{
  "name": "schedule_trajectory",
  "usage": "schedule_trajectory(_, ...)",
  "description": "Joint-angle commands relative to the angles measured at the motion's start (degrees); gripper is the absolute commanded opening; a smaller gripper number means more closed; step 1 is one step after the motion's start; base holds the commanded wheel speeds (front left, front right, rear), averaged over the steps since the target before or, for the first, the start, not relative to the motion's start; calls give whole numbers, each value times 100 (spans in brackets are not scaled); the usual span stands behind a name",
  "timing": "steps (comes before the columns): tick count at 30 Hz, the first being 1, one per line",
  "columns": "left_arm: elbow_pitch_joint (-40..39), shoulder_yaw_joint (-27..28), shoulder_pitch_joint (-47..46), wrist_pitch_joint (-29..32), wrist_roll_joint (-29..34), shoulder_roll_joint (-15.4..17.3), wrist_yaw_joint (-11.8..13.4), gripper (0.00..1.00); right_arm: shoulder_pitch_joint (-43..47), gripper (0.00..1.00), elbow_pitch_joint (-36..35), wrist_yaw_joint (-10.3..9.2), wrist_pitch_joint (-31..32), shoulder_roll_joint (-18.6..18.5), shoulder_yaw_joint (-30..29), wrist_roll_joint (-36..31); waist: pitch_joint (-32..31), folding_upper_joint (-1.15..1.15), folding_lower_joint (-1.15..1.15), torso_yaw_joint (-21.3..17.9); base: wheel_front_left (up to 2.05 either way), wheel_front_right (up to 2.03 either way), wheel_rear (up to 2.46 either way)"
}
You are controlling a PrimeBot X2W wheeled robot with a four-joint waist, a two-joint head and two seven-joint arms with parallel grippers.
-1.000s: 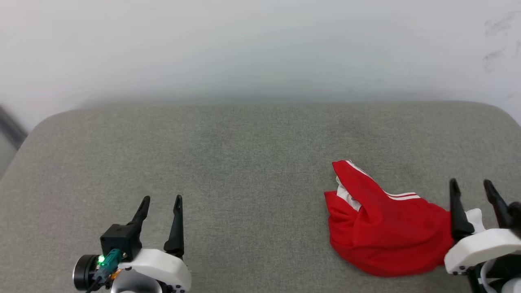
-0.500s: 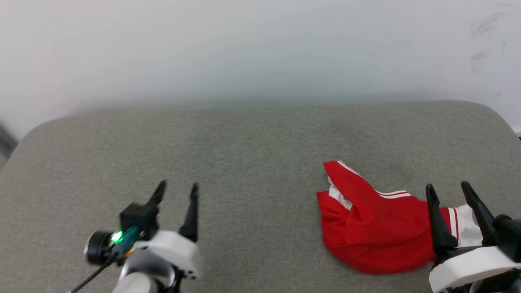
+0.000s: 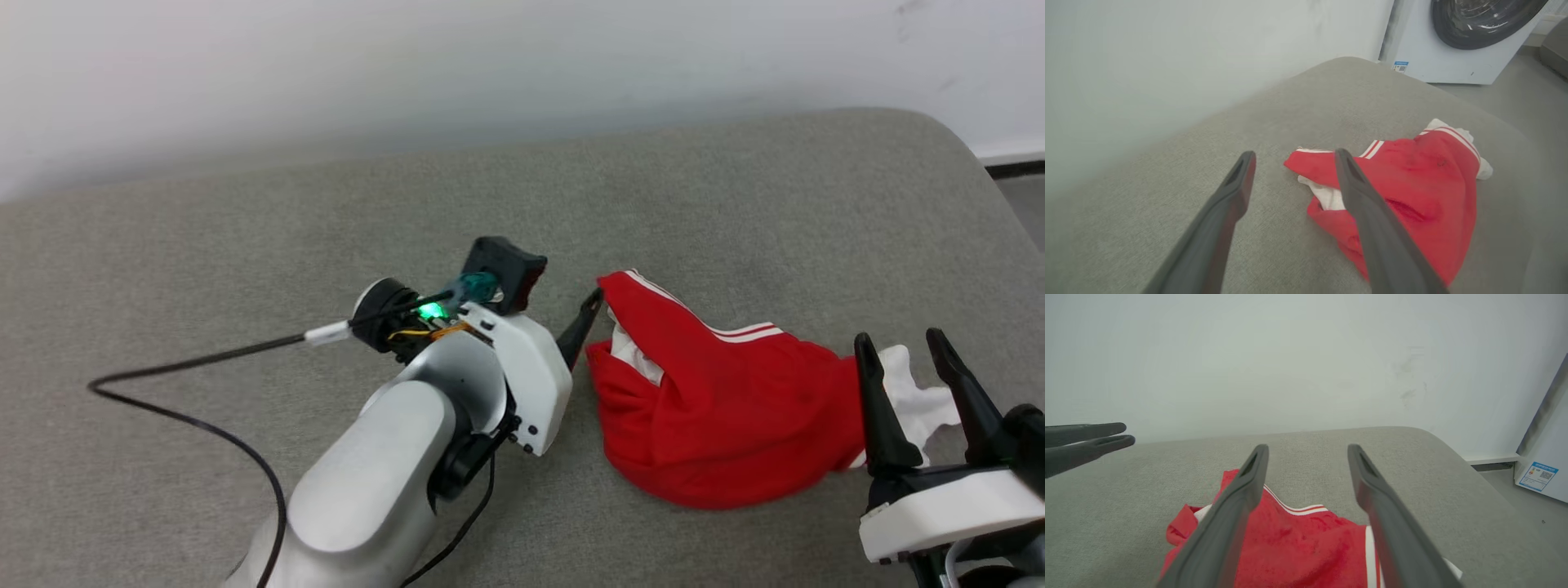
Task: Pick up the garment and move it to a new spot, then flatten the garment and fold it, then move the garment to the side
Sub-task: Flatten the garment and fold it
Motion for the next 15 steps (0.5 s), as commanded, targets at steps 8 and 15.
schedule_trajectory(8,1372,-816,-721,1582,-262,-114,-632,100,-330,100,281,-2,-246,14,111,215,743,0,0,-638,0,0,0)
schedule_trajectory(15,2067,-1346,-907,2277,-425,-66,-733,100,-465,100,468,-2,-415,15,193,343,911,0,0,-785,0,0,0)
